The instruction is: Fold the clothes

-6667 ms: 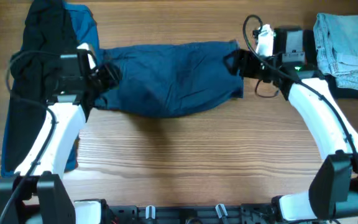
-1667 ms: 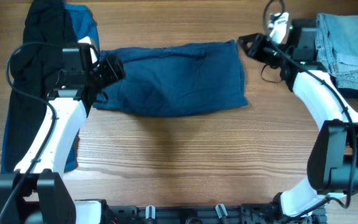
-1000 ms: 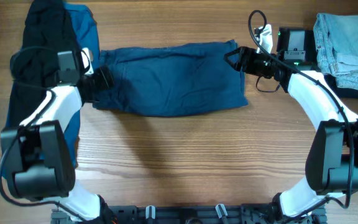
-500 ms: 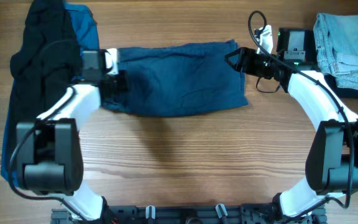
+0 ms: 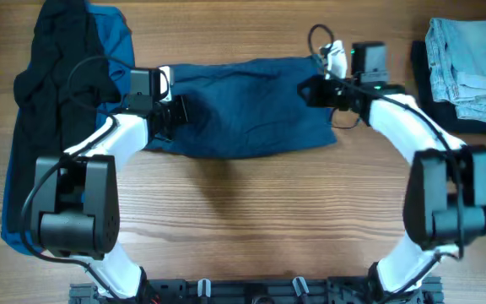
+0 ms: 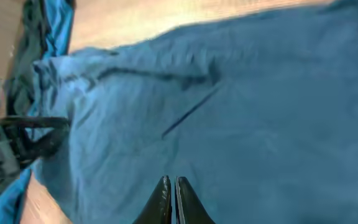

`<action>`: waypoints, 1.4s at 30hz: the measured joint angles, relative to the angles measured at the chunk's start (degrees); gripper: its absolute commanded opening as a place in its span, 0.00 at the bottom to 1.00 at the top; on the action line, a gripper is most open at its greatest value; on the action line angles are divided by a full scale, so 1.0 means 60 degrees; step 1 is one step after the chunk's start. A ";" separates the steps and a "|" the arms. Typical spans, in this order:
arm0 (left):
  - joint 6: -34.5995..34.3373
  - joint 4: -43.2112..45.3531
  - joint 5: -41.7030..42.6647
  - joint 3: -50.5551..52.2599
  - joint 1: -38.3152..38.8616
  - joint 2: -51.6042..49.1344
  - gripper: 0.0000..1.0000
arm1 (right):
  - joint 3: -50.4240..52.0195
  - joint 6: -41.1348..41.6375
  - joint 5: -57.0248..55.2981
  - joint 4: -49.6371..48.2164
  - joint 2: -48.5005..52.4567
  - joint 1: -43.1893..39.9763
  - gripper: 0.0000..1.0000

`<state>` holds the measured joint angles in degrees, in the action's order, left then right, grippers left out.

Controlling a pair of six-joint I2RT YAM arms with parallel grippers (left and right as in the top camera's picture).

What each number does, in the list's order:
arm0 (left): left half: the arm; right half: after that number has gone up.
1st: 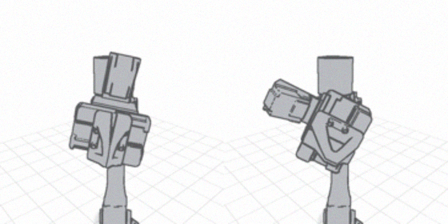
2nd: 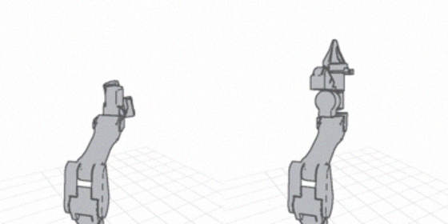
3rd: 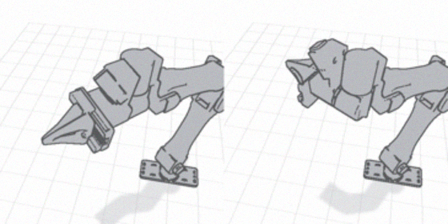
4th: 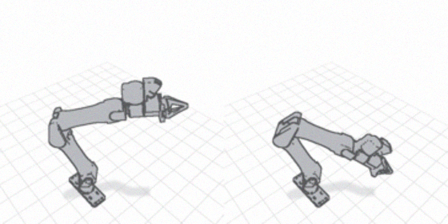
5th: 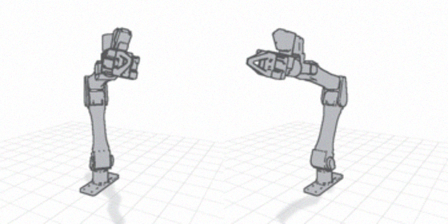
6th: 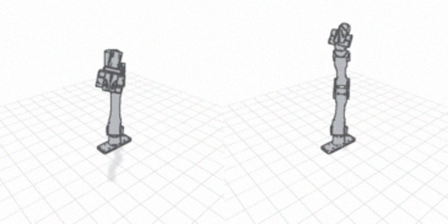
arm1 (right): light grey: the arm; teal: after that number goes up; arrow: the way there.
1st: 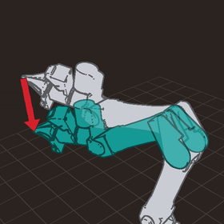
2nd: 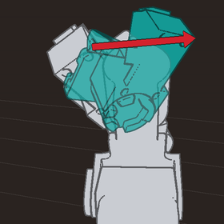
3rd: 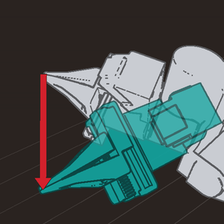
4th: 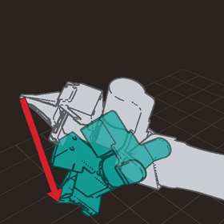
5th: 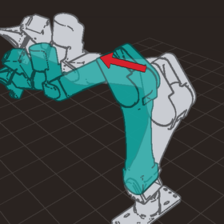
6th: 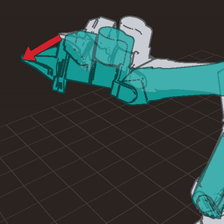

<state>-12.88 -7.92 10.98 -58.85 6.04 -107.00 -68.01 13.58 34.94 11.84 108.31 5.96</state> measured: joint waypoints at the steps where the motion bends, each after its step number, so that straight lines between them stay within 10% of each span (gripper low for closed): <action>1: -0.0120 -0.0004 0.0007 0.0000 0.0000 0.0047 1.00 | 0.0000 0.0036 -0.0018 -0.0098 0.0262 0.0069 0.04; 15: -0.0634 -0.0186 0.0000 0.0000 0.0000 0.3330 1.00 | 0.0007 0.0288 -0.1592 -0.0189 0.1548 0.0153 0.04; 34: -0.0634 -0.1126 -0.0127 0.0000 -0.0004 0.3362 1.00 | -0.0437 0.0211 -0.3650 0.0601 0.1486 -0.0801 0.05; 36: -0.0634 -0.1162 -0.0164 0.0000 0.0000 0.3300 1.00 | -0.0532 0.0208 -0.3639 0.0780 0.1504 -0.0805 0.61; 42: -0.0634 -0.1260 -0.0219 0.0000 -0.0026 0.2178 1.00 | -0.1526 -0.0310 -0.2612 0.2936 0.1512 -0.0852 0.72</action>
<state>-16.69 -15.49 9.67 -58.85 5.89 -93.93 -77.17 11.73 19.27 29.45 117.38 0.84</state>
